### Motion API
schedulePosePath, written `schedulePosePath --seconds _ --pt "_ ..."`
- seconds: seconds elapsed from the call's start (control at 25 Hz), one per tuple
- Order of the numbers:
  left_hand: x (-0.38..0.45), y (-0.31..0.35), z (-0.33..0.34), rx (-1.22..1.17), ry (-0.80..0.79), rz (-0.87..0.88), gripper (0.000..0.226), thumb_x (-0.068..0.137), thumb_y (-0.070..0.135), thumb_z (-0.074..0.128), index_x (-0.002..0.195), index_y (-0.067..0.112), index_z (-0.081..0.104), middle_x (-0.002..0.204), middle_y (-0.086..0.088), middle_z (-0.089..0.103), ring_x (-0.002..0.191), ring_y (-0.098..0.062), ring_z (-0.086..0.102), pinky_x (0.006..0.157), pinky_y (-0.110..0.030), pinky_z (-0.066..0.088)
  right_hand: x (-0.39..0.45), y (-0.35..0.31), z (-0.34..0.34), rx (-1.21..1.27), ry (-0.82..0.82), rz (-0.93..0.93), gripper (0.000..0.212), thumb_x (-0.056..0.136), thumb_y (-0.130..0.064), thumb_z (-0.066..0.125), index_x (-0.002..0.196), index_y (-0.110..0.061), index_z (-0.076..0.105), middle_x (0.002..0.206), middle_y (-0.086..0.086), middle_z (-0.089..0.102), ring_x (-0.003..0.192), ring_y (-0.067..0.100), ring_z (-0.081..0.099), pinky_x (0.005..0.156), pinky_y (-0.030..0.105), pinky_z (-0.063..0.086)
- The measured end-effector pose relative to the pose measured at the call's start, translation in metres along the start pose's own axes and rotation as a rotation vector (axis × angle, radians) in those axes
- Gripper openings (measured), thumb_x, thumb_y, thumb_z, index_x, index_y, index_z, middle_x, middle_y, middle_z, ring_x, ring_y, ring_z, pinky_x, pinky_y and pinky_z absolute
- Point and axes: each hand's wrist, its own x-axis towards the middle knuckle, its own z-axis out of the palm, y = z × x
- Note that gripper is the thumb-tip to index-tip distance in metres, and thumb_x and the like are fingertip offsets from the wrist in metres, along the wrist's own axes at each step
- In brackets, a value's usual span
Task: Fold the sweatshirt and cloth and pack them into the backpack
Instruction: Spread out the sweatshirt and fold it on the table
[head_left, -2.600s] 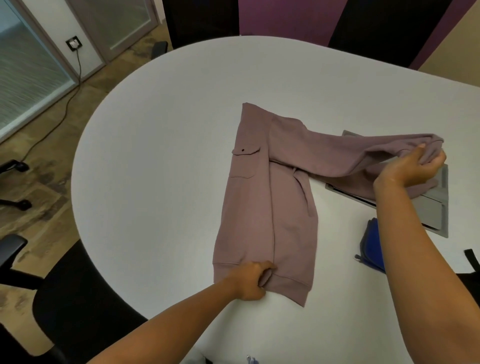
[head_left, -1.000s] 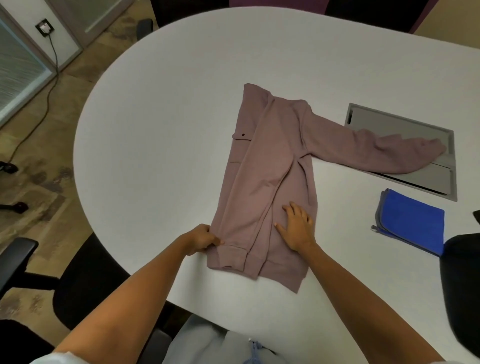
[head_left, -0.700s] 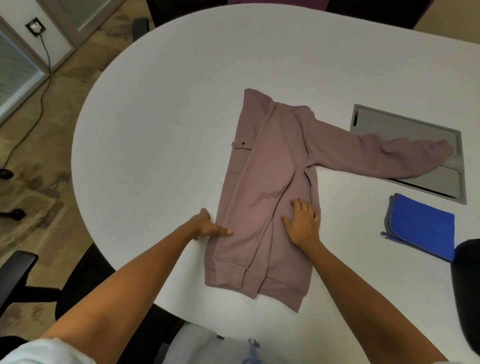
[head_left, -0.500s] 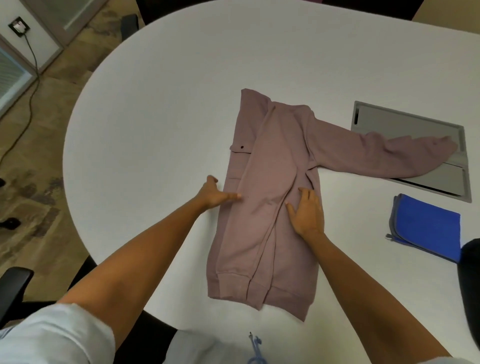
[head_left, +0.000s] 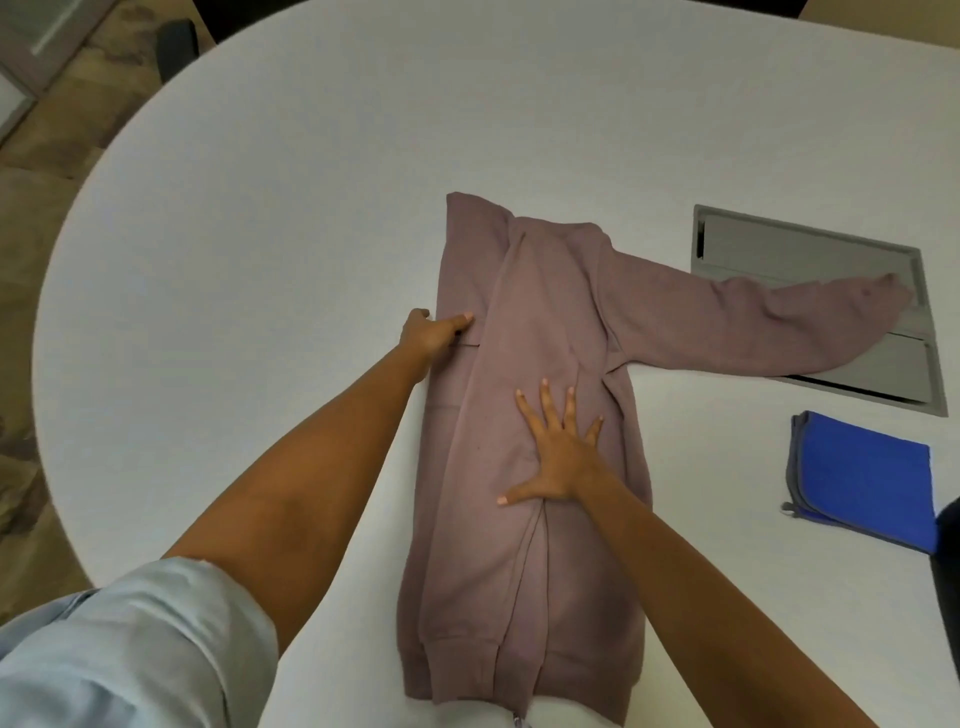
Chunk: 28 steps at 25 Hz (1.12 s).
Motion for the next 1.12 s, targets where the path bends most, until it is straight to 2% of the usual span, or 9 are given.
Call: schedulePosePath --seconds 0.16,0.28,0.36,0.6,0.8,0.88,0.96,1.04,1.12 --pt "0.031 0.009 -0.001 -0.015 0.123 -0.008 0.045 0.082 0.027 0.082 0.111 0.0 0.062 0.109 -0.014 0.071 0.092 -0.027 0.069 0.076 -0.032 0.055 0.007 -0.007 0.003 -0.005 0.023 0.005 0.157 0.038 -0.092 0.067 0.145 -0.042 -0.035 0.153 -0.001 -0.045 0.138 0.04 -0.042 0.102 0.082 -0.009" --pt "0.038 0.013 -0.018 0.035 0.192 -0.003 0.021 0.086 0.011 0.075 0.102 -0.001 0.068 0.084 -0.011 0.07 0.065 -0.019 0.066 0.054 -0.024 0.051 0.019 -0.02 0.002 -0.02 0.06 -0.017 0.157 0.038 -0.092 0.067 0.146 -0.041 -0.034 0.154 0.0 -0.044 0.138 0.04 -0.043 0.102 0.082 -0.008" --pt "0.042 0.012 -0.034 0.051 0.261 0.02 0.007 0.087 0.007 0.071 0.093 0.002 0.068 0.081 -0.011 0.068 0.063 -0.02 0.065 0.051 -0.022 0.048 0.032 -0.036 -0.001 -0.029 0.066 -0.038 0.157 0.038 -0.092 0.068 0.146 -0.041 -0.034 0.155 0.001 -0.043 0.138 0.04 -0.042 0.102 0.082 -0.01" --pt "0.057 -0.002 -0.093 0.217 0.468 0.109 0.008 0.087 0.02 0.07 0.084 0.013 0.068 0.091 -0.009 0.072 0.086 -0.032 0.07 0.086 -0.041 0.058 0.063 -0.114 -0.003 -0.054 0.063 -0.046 0.157 0.045 -0.085 0.073 0.149 -0.034 -0.033 0.155 0.005 -0.041 0.139 0.043 -0.039 0.104 0.08 -0.01" --pt "0.041 -0.007 -0.074 0.47 0.731 0.264 0.053 0.093 0.026 0.059 0.141 0.007 0.047 0.142 -0.013 0.05 0.13 -0.033 0.049 0.112 -0.046 0.035 0.07 -0.145 0.006 -0.032 0.082 -0.022 0.154 0.048 -0.082 0.074 0.152 -0.031 -0.028 0.156 0.006 -0.039 0.139 0.043 -0.038 0.104 0.079 -0.012" --pt "0.025 -0.019 -0.049 0.501 0.671 0.468 0.054 0.095 0.032 0.054 0.142 0.007 0.043 0.143 -0.014 0.049 0.131 -0.032 0.048 0.113 -0.047 0.036 0.069 -0.136 0.003 -0.011 0.146 -0.074 0.14 0.054 -0.082 0.071 0.158 -0.03 -0.008 0.164 0.004 -0.022 0.147 0.039 -0.026 0.107 0.076 -0.011" --pt "0.01 -0.037 -0.022 0.473 0.567 0.614 0.05 0.097 0.036 0.05 0.138 0.009 0.046 0.139 -0.012 0.052 0.128 -0.03 0.05 0.11 -0.049 0.039 0.066 -0.114 -0.004 0.138 0.296 -0.132 0.105 0.065 -0.071 0.072 0.151 -0.025 0.034 0.162 0.004 0.026 0.151 0.031 0.014 0.114 0.065 0.008" --pt "-0.004 -0.056 0.004 0.471 0.458 0.678 0.049 0.099 0.036 0.047 0.139 0.008 0.048 0.142 -0.012 0.051 0.133 -0.029 0.046 0.112 -0.049 0.036 0.063 -0.082 -0.012 0.358 0.556 -0.167 0.056 0.075 -0.046 0.075 0.124 -0.022 0.063 0.127 0.002 0.064 0.124 0.029 0.053 0.104 0.048 0.035" --pt "-0.015 -0.073 0.029 0.558 0.323 0.697 0.056 0.099 0.04 0.042 0.143 0.006 0.046 0.15 -0.014 0.046 0.144 -0.03 0.035 0.117 -0.05 0.029 0.064 -0.041 -0.019 0.54 0.796 -0.118 0.028 0.078 -0.023 0.069 0.106 -0.018 0.071 0.105 0.002 0.07 0.101 0.027 0.062 0.091 0.041 0.047"
